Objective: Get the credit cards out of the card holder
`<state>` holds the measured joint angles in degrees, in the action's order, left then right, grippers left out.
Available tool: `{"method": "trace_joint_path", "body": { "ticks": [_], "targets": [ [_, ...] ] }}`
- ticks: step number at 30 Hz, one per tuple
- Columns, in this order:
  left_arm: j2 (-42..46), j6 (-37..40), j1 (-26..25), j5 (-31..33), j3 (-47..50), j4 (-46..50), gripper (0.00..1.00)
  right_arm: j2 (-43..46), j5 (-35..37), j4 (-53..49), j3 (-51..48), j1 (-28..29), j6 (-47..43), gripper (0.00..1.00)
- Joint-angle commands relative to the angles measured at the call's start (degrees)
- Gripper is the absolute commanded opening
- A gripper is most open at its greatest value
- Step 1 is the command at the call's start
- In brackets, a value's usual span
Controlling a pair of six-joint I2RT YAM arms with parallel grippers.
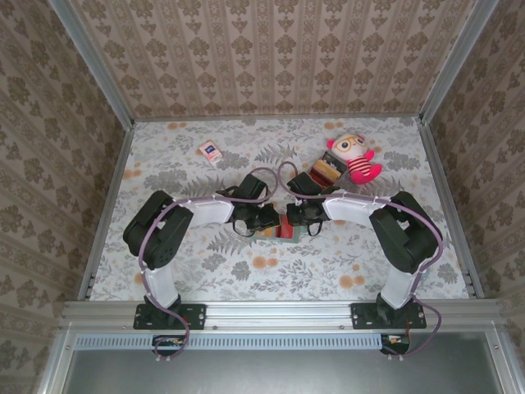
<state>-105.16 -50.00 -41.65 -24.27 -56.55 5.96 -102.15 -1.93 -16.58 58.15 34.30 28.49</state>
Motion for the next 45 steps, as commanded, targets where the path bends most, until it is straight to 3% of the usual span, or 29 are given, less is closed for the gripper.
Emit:
{"method": "trace_joint_path", "body": {
  "ticks": [1, 6, 14, 19, 26, 32, 39, 45],
  "targets": [
    [0.3, -0.4, 0.1, -1.0, 1.3, -1.3, 0.10, -2.2, -0.3, -2.0, 0.3, -0.3, -0.1, 0.21],
    [2.7, 0.0, 0.8, -0.6, 2.5, -1.2, 0.00, -2.3, 0.2, -2.4, 0.5, -0.3, 0.1, 0.21],
    [6.5, 1.5, 2.2, 1.2, 4.6, 2.1, 0.00, -2.2, 0.9, -2.6, 0.4, -0.5, 0.4, 0.21],
    [6.6, 0.4, 2.2, -1.4, 5.5, -1.4, 0.00, -2.3, 0.5, -2.5, 0.4, -0.5, 0.3, 0.21],
    [6.5, -3.8, 1.4, -5.7, 9.3, -8.8, 0.17, -2.6, 0.3, -2.6, 0.6, -0.5, 0.3, 0.21],
    [6.0, -5.1, 0.1, -7.0, 10.5, -11.5, 0.19, -3.2, 0.0, -2.6, 0.8, -0.5, 0.3, 0.21],
    [4.8, -5.1, 0.0, -7.2, 9.6, -11.5, 0.15, -3.6, 0.0, -2.7, 1.0, -0.5, 0.3, 0.21],
    [5.1, -3.4, 0.0, -3.7, 8.5, -6.0, 0.20, -3.8, 0.0, -2.8, 1.1, -0.5, 0.2, 0.21]
  ]
}}
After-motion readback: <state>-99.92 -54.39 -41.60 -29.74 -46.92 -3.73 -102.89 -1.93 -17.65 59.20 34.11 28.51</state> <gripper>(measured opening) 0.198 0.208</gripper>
